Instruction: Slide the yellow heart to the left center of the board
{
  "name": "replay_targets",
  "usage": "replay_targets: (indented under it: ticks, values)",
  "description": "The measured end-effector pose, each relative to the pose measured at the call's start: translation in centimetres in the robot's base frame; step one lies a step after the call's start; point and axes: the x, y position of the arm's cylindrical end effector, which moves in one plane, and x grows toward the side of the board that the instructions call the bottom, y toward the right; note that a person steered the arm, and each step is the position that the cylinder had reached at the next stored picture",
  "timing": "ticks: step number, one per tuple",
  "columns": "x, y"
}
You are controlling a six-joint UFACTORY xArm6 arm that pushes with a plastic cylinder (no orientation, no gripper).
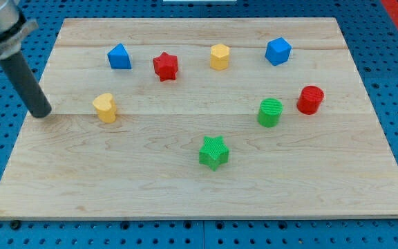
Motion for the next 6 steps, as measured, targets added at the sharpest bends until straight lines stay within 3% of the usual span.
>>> replay_targets:
  ticks: [1,2,3,4,5,6]
  values:
    - [3.7,3.0]
    - [4.3,9.5]
    - [1.1,12.5]
    - [-3.3,8.9]
    - [-4.7,3.9]
    - [-1.3,4.9]
